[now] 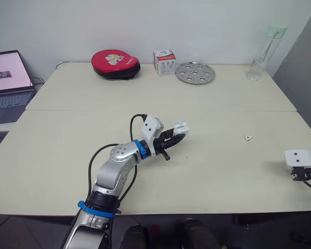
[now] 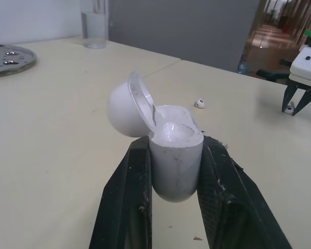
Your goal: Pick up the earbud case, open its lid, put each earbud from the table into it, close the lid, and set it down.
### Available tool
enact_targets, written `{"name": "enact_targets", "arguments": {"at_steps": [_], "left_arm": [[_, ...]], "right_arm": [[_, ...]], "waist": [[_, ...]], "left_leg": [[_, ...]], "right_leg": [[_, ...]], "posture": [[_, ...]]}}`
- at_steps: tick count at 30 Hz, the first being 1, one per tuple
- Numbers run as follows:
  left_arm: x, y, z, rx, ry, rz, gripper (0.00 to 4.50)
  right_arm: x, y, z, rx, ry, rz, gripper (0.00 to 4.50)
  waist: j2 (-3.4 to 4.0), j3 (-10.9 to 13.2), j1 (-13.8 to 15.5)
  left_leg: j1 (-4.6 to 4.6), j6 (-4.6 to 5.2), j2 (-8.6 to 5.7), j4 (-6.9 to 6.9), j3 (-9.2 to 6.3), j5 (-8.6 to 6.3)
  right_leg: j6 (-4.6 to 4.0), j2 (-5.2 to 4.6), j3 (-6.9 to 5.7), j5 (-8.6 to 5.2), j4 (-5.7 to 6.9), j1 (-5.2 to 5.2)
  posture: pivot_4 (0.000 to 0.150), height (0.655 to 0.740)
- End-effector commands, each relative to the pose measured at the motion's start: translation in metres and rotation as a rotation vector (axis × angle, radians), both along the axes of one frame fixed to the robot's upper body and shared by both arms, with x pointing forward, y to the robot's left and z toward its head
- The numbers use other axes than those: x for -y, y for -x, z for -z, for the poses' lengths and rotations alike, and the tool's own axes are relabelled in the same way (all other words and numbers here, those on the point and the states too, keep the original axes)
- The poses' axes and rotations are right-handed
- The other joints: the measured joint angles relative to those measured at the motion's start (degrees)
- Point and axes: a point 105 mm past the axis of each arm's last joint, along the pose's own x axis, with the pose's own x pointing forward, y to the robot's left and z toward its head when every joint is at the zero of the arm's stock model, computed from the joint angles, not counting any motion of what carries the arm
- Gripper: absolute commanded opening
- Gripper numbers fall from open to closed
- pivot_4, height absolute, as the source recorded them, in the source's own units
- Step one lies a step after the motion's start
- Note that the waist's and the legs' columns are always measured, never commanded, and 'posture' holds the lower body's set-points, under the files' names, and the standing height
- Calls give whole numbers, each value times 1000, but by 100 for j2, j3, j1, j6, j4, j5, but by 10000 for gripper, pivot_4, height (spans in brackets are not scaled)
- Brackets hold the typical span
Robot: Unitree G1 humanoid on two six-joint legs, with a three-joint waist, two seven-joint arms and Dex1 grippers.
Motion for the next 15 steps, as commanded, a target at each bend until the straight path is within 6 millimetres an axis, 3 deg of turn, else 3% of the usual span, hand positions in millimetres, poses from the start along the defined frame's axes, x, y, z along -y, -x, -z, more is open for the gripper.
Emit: {"name": "enact_targets", "arguments": {"at_steps": [1,7,11,15], "left_arm": [[2,5,-14,61,14,13,7623],[4,5,-15,59,13,14,7623],[4,5,-15,59,12,16,7623],[4,7,-15,56,11,18,7623]], "right_arm": [[7,0,-2,19,19,17,3926],[8,4,0,-1,30,1,3926],[10,3,3,6,32,1,17165],[12,4,2,1,40,-2,17165]], "waist": [[0,0,1],[0,0,1],[0,0,2],[0,0,3]], "left_leg": [[0,0,-2,0,1,0],[0,0,-5,0,0,0],[1,0,-4,0,-1,0],[0,0,-3,0,-6,0]], "right_leg": [[0,-2,0,0,-2,2],[1,-12,-2,0,-11,8],[1,-13,-2,0,-11,9],[1,-13,-7,0,-14,11]], "posture": [[1500,7400],[1500,7400],[1500,7400],[1500,7400]]}}
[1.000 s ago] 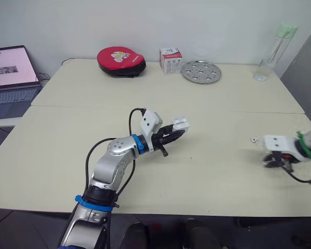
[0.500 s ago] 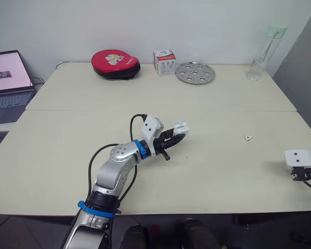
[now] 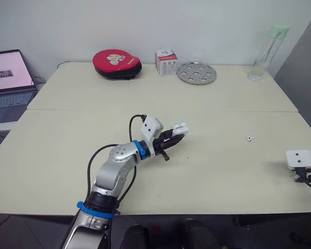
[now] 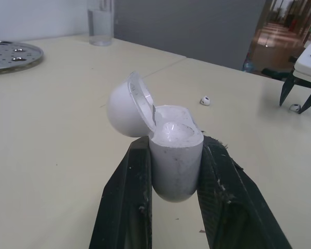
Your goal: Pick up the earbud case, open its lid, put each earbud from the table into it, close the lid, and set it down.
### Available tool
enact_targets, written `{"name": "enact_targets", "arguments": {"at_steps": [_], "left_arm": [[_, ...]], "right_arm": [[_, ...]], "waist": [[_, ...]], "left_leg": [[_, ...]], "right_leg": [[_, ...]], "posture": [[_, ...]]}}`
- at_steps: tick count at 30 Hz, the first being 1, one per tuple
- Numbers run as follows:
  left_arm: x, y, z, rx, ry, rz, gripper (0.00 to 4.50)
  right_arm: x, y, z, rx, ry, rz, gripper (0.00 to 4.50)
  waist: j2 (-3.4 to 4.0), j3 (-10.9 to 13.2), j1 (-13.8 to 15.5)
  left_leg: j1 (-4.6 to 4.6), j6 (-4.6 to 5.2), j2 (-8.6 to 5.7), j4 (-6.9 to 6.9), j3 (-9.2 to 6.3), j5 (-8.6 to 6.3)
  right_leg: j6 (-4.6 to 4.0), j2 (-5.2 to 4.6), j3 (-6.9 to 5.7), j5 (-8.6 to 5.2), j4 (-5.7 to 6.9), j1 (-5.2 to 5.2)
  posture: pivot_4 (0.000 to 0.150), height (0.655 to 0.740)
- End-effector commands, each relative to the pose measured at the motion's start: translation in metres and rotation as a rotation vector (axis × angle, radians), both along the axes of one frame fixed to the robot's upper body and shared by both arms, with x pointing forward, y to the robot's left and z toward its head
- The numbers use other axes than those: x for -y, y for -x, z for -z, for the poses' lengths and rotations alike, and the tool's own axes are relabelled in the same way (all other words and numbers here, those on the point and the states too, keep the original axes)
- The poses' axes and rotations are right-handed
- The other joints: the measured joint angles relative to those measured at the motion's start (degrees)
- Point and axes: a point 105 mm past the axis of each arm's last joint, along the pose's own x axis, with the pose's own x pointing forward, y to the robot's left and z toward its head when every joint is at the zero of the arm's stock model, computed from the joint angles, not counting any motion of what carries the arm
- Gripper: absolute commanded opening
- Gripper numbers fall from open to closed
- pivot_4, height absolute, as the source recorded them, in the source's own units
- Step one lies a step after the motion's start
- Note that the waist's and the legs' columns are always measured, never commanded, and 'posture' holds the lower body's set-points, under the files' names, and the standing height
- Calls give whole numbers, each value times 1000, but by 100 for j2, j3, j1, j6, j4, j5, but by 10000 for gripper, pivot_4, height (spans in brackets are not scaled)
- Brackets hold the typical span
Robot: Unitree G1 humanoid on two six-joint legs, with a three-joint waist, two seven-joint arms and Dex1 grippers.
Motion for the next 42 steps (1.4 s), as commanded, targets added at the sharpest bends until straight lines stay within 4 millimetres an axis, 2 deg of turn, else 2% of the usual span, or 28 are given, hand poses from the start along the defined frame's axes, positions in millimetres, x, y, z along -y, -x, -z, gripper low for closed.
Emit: {"name": "enact_targets", "arguments": {"at_steps": [1,16,21,30,38,41,42], "left_arm": [[6,7,-16,60,17,31,7623],[7,10,-13,47,32,8,7623],[8,10,-13,47,31,5,7623],[8,8,-13,45,28,7,7623],[7,10,-10,36,25,3,7623],[7,10,-11,36,23,3,7623],[7,10,-11,36,23,3,7623]], "right_arm": [[6,4,1,-20,25,10,17165],[12,4,3,-52,52,13,17165],[1,4,9,-67,15,-30,17165],[-12,2,7,-76,-12,-70,17165],[-3,3,9,-78,27,-59,17165],[1,2,10,-68,40,-56,11439],[2,2,10,-65,41,-55,8148]], "waist": [[0,0,0],[0,0,6],[-1,-1,7],[-1,-1,5],[-1,-1,3],[-1,-1,2],[-2,-1,2]], "left_leg": [[0,0,-1,0,2,0],[-2,0,0,-1,-1,0],[-3,1,1,-3,-2,0],[-1,1,8,-7,-4,0],[-1,1,7,-7,-3,0],[-1,1,5,-6,-2,0],[-1,1,3,-6,-2,0]], "right_leg": [[0,0,2,0,-1,1],[3,-2,-2,2,-20,8],[8,-2,-3,6,-35,14],[8,2,-6,6,-33,13],[8,2,-5,6,-34,13],[8,1,-4,6,-35,14],[8,0,-4,6,-36,14]], "posture": [[1500,7400],[1500,7400],[1500,7400],[1500,7400],[1500,7400],[1500,7400],[1500,7400]]}}
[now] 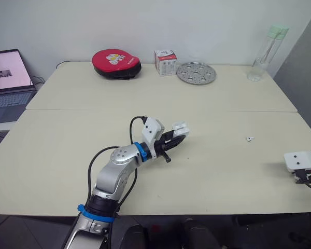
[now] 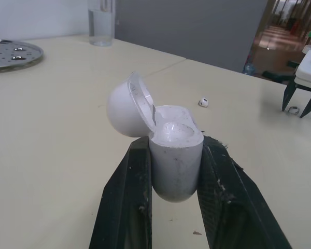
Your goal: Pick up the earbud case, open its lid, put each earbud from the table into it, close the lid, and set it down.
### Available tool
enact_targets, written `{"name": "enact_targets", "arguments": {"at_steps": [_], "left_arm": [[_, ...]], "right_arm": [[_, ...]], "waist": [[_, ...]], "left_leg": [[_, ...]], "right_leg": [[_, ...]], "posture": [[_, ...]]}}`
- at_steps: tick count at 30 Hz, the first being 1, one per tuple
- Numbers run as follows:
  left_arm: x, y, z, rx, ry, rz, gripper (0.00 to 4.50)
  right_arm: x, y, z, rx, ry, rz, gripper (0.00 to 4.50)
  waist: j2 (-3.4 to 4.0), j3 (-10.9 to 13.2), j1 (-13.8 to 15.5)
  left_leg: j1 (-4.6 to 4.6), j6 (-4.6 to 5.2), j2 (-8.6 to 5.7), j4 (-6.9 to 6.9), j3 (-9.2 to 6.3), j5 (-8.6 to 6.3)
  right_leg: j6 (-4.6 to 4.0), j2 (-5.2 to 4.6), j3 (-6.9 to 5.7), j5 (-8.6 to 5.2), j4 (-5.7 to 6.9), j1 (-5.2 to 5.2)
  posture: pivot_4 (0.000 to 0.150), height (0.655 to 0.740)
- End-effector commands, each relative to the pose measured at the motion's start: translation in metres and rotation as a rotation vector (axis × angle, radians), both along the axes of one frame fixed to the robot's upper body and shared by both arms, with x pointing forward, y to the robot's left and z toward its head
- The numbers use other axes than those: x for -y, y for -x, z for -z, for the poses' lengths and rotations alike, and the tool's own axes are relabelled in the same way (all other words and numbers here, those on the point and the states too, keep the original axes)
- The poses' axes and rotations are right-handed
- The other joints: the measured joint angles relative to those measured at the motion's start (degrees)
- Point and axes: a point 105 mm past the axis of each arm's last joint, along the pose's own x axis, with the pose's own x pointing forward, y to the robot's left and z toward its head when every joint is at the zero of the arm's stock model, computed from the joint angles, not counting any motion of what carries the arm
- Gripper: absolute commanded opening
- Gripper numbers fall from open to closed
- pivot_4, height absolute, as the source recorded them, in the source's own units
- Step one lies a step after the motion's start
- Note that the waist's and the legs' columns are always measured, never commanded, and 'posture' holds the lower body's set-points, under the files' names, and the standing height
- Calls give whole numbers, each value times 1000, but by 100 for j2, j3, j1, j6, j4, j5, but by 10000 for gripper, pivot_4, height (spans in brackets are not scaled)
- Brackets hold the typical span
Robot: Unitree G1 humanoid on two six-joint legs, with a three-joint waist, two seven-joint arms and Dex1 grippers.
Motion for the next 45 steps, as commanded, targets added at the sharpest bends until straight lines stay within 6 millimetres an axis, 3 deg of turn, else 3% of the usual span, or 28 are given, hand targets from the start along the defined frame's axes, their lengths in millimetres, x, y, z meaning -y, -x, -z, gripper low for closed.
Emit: {"name": "enact_targets", "arguments": {"at_steps": [1,6,10,12,14,16,18,22,25,31,45], "left_arm": [[4,4,-12,46,15,17,7623],[4,4,-12,42,13,21,7623],[4,2,-11,48,13,19,7623],[3,-1,-12,56,24,7,7623],[2,-4,-16,74,54,-15,7623],[-1,-12,-20,78,101,-62,7623],[-5,-22,-26,73,158,-106,7623],[-3,-34,-41,109,208,-142,7623],[1,-39,-55,143,248,-161,7623],[7,-42,-67,194,253,-149,7623],[18,-31,-65,217,214,-79,7623]], "right_arm": [[3,2,7,-16,9,5,4817],[-11,-10,3,33,-76,9,3862],[-54,-27,-12,85,-305,30,3862],[-100,-52,-39,191,-560,90,3862],[-151,-77,-83,328,-901,190,3862],[-190,-96,-130,499,-1183,269,3862],[-212,-103,-159,612,-1376,354,3862],[-254,-93,-185,673,-1648,432,3862],[-281,-80,-191,670,-1754,437,3862],[-303,-68,-181,596,-1851,496,3862],[-322,-60,-154,520,-1804,493,3862]], "waist": [[-1,0,0],[-11,-1,-18],[-14,-3,-68],[-14,-3,-113],[-4,3,-151],[21,17,-144],[28,17,-65],[26,12,139],[27,12,173],[26,12,149],[26,12,96]], "left_leg": [[0,0,-1,0,0,0],[1,0,0,1,4,0],[5,0,7,0,5,0],[10,0,12,-3,2,0],[8,-1,14,-8,-9,0],[4,-6,9,-4,-7,2],[6,-17,6,-2,-9,7],[-25,-25,9,-6,-33,9],[-80,-24,-8,5,-29,7],[-116,4,-59,13,-29,-1],[-115,7,-75,9,-63,1]], "right_leg": [[0,-1,1,0,0,1],[4,-1,5,3,-2,1],[3,3,7,4,1,1],[0,12,13,6,4,0],[-5,21,23,8,15,0],[-7,19,37,7,55,-19],[-11,12,28,4,83,-41],[-46,12,-4,15,77,-56],[-45,2,2,18,71,-95],[-29,-17,13,25,68,-125],[-25,2,-7,23,76,-123]], "posture": [[1500,7400],[1500,7400],[1500,7400],[1500,7400],[1500,7400],[1500,7400],[1500,7400],[1500,7400],[1500,7400],[1500,7400],[1500,7400]]}}
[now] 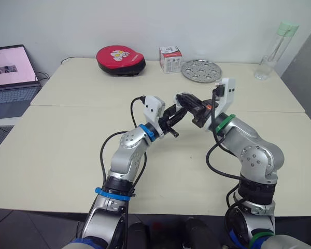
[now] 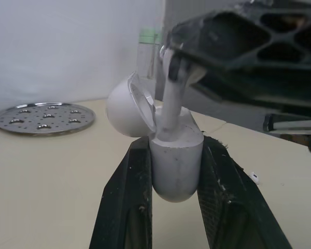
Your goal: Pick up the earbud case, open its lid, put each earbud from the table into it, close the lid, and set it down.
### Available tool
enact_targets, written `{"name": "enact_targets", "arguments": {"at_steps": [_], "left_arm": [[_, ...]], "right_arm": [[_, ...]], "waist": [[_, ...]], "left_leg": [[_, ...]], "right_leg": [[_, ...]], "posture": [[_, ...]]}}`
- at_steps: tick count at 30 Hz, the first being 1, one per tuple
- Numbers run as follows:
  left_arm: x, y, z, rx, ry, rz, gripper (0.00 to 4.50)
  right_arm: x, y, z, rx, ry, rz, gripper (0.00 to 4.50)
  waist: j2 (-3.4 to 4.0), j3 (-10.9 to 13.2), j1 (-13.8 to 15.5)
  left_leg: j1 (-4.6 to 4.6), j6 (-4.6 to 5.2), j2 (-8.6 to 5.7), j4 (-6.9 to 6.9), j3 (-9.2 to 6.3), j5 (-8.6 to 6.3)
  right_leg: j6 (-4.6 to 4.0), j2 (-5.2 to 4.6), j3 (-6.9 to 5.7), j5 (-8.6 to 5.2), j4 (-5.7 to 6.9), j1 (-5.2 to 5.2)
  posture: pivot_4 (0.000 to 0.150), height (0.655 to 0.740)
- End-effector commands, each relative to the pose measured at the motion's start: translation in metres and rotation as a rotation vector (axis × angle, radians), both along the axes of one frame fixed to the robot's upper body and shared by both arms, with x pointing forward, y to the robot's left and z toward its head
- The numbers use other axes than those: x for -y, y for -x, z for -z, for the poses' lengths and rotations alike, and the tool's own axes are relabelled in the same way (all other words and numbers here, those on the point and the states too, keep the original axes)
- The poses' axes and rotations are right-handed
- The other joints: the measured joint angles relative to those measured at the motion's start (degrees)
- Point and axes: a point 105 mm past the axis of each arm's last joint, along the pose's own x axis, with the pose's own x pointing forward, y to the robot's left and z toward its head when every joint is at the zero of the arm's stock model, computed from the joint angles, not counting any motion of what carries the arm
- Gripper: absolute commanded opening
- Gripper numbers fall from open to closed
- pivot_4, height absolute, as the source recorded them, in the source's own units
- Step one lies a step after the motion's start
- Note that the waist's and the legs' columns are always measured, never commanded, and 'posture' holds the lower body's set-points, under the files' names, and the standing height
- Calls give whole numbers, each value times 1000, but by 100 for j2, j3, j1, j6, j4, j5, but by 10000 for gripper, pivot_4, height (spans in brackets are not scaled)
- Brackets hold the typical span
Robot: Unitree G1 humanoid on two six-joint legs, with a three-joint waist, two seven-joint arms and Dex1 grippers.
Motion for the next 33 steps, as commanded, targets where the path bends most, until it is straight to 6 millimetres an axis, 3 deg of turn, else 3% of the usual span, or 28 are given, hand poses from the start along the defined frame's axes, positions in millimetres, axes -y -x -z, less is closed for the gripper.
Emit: {"name": "enact_targets", "arguments": {"at_steps": [1,9,16,22,33], "left_arm": [[4,7,-15,64,14,20,7623],[3,7,-18,73,18,19,7623],[3,9,-16,68,15,21,7623],[2,8,-15,68,8,23,7623],[3,8,-16,74,1,25,7623]], "right_arm": [[-3,7,-13,71,-9,-15,3862],[0,8,-1,56,22,5,3862],[12,3,-7,33,-50,45,3862],[11,6,-11,-12,-140,21,3862],[9,7,-3,-25,-86,14,3862]], "waist": [[0,0,-1],[0,0,-1],[0,0,0],[0,0,0],[0,0,-1]], "left_leg": [[0,0,0,0,0,0],[-1,0,1,0,-3,0],[-1,0,1,0,-8,0],[-1,0,4,-1,-9,0],[-2,1,3,-2,-9,0]], "right_leg": [[10,0,0,-6,0,0],[24,-2,0,-14,-4,1],[26,-3,-2,-16,-4,2],[27,-3,-2,-16,-4,3],[30,-3,-1,-17,-8,2]], "posture": [[1500,7400],[1500,7400],[1500,7400],[1500,7400],[1500,7400]]}}
